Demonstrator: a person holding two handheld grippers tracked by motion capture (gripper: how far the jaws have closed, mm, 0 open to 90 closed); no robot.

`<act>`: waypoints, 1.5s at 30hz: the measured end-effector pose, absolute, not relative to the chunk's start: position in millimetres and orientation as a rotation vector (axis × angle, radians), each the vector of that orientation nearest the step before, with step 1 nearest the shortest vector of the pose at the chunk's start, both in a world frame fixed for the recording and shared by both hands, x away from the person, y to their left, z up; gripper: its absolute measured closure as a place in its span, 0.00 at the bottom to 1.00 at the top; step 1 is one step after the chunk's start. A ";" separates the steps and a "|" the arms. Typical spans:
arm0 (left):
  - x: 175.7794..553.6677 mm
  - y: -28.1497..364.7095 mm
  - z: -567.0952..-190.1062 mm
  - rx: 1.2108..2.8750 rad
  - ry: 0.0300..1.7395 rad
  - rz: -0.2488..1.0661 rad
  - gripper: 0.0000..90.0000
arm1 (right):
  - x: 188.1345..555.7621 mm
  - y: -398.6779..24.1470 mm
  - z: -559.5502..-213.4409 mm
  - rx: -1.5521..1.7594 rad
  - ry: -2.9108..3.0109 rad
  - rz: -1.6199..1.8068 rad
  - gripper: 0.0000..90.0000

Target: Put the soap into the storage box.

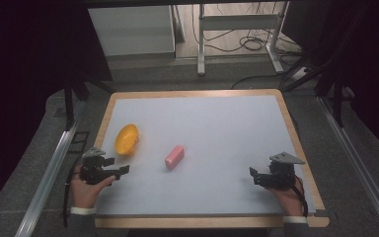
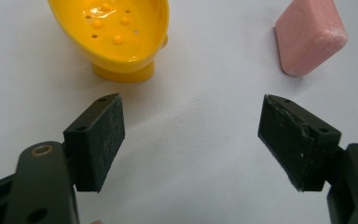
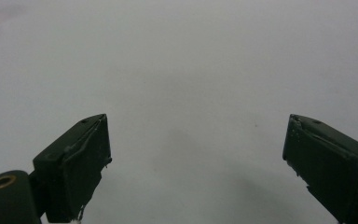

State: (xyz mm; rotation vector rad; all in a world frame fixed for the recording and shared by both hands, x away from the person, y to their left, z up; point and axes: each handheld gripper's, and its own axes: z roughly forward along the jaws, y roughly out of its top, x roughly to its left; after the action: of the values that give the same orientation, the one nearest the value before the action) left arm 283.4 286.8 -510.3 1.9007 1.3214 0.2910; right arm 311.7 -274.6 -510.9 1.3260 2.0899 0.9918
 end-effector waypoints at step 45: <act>284.1 259.3 -457.9 1.936 1.246 0.403 0.27 | 311.9 -284.2 -502.9 1.344 2.082 1.027 0.08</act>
State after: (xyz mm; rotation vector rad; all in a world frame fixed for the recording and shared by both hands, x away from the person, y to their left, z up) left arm 284.1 259.3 -457.9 1.9362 1.2463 0.4033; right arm 311.9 -284.2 -502.9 1.3443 2.0816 1.0274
